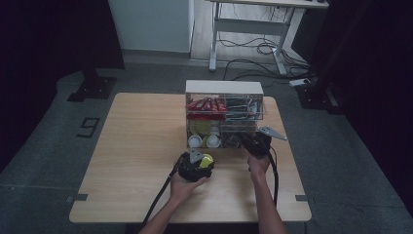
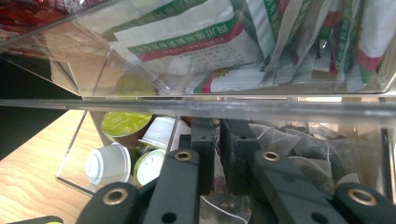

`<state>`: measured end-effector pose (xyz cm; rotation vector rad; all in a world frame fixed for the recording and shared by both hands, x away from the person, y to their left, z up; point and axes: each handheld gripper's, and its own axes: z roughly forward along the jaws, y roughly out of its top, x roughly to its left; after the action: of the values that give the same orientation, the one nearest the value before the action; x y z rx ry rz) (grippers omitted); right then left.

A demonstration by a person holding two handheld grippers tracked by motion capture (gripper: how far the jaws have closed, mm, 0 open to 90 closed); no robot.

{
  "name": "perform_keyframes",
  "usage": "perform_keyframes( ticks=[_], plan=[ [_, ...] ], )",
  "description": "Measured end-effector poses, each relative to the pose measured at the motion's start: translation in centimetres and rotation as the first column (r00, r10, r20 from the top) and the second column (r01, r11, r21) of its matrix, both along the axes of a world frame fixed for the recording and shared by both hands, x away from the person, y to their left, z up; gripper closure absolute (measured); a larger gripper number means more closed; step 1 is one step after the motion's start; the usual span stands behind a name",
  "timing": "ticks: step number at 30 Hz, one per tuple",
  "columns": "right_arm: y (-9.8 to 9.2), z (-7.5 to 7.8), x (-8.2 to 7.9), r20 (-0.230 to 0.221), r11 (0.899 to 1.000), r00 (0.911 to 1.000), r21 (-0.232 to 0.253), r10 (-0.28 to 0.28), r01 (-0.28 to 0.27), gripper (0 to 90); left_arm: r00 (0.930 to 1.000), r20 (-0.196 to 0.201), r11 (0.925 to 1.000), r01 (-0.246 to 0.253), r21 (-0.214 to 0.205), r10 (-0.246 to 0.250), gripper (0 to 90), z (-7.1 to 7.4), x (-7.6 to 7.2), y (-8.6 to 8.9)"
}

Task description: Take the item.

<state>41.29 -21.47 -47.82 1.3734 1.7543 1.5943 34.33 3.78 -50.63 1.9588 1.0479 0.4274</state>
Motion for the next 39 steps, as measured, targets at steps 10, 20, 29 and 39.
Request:
perform_keyframes(
  ticks=[10,20,29,39],
  plan=[
    [0.3,-0.2,0.1,-0.013,1.0,0.9999,-0.012,0.006,-0.006,84.0,0.9993,-0.034,0.9997,-0.017,-0.019,0.017,40.5,-0.9,0.2,0.7],
    [0.3,-0.3,0.2,-0.014,1.0,0.9999,-0.014,0.006,-0.006,84.3,0.9997,-0.018,0.9992,-0.016,-0.037,0.015,40.5,-0.1,0.4,0.7],
    [0.3,-0.3,0.2,-0.015,1.0,0.9999,-0.014,0.007,-0.007,84.4,0.9993,-0.027,0.9993,0.024,-0.03,-0.024,40.5,-0.5,-0.3,-0.6],
    [0.2,-0.3,0.2,-0.015,1.0,0.9999,-0.015,0.007,-0.007,84.8,0.9983,-0.038,0.9989,0.044,-0.017,-0.044,40.5,-1.0,-0.7,-1.1]
  ],
)
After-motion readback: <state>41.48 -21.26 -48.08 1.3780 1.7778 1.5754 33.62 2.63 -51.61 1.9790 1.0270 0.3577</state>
